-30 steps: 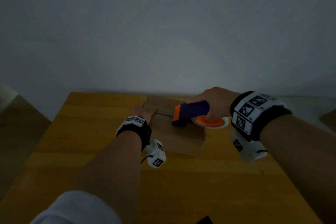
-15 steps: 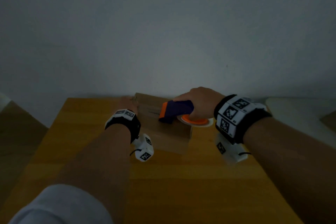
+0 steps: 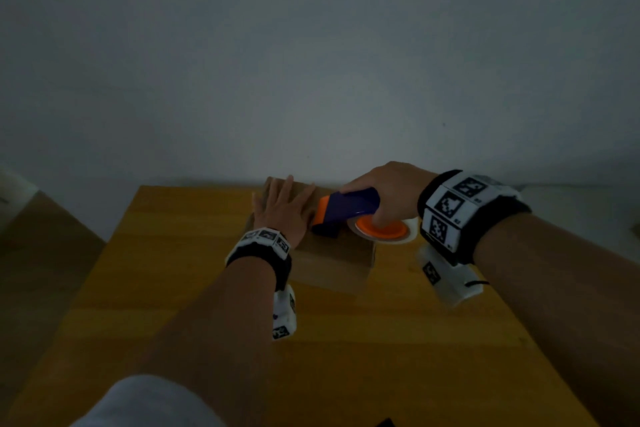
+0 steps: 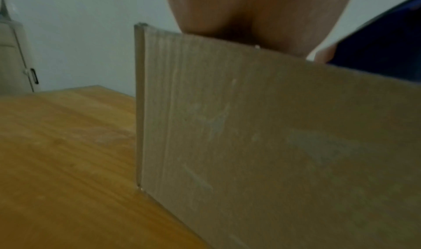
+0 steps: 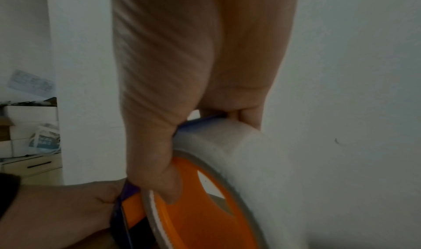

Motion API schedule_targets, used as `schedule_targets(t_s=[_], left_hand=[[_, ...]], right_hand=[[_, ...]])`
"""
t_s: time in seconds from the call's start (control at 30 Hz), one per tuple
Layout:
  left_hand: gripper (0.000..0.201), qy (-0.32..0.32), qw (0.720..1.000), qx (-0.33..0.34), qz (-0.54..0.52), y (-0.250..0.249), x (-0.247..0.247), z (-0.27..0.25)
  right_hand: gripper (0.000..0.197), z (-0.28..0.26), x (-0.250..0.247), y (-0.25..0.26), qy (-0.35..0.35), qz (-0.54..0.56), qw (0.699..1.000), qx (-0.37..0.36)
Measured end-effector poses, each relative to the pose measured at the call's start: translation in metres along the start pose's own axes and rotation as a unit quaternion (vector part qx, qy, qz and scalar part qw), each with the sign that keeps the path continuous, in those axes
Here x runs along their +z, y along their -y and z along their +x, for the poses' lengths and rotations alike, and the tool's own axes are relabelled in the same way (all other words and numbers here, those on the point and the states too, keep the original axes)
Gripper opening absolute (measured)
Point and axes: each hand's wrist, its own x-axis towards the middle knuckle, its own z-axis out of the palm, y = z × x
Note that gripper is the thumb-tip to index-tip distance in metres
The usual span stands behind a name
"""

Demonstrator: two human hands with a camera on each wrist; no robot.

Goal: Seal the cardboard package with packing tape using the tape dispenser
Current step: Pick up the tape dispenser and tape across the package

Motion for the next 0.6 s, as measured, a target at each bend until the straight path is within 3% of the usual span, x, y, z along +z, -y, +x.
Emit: schedule_targets(t_s=[0.6], left_hand=[[0.051, 0.06, 0.997, -0.046, 0.017, -0.006, 0.001, 0.006]], right_hand=[[0.074, -0.005, 0.001, -0.007, 0.019, 0.038, 0.999, 0.001]])
